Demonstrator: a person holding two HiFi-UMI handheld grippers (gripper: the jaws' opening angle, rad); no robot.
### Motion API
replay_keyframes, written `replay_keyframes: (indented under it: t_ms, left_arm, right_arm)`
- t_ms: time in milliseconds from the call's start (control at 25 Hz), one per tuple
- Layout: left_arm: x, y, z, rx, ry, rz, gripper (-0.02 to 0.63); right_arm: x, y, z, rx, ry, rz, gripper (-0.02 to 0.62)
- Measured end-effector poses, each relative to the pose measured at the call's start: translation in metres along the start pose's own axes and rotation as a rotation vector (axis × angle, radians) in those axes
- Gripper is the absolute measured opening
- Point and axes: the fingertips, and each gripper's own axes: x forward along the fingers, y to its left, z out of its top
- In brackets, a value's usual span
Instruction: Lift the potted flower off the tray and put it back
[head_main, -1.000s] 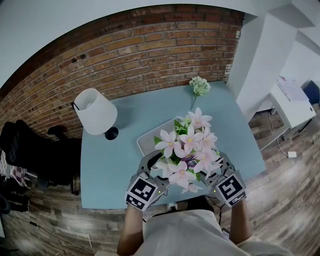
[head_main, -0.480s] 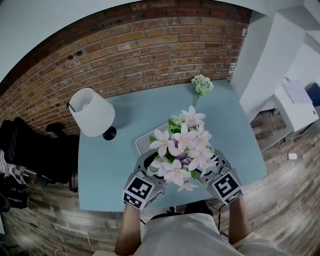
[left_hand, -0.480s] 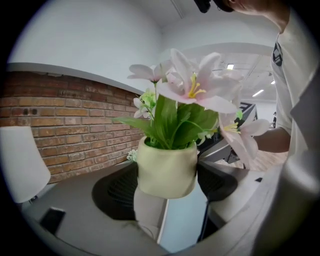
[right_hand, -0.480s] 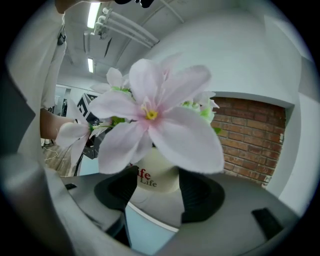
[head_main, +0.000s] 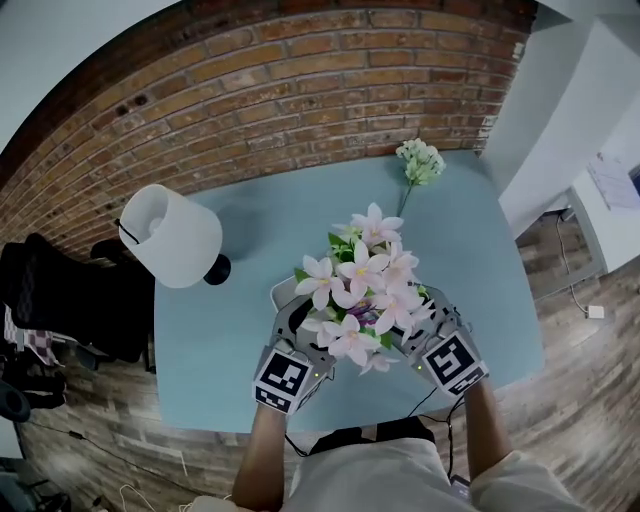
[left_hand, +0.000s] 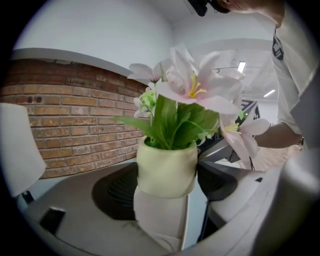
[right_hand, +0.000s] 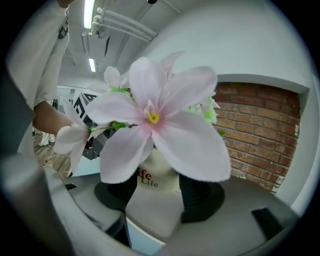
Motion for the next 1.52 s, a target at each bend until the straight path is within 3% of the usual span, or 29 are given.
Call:
replay_keyframes:
  t_ms: [240,800,1080,1520]
  left_arm:
    - [0.037,0.040,-0.034,-0.032,0.050,0.040,0.405]
    - [0.096,0.074,-0.119,-0.117,0.176,0.083,0.405]
    - [0.105,0.093,-0.154,-0.156,0.241,0.118,0.403]
    - [0.109,0.103,-0.158,-0.084,0.262,0.169,0.402]
  right_arm:
    - [0.053,-0.027,-0.029,-0.018,0.056,0.062,0.282]
    - [0.122,-0.047,-0.107,0.030,0.118,0.173,0.284]
    - [0.154,-0.046,-0.123,0.034,0.124,0.220,0.285]
    - [0.167,-0.052,-0.136,0.102,0.105,0.247,0.290]
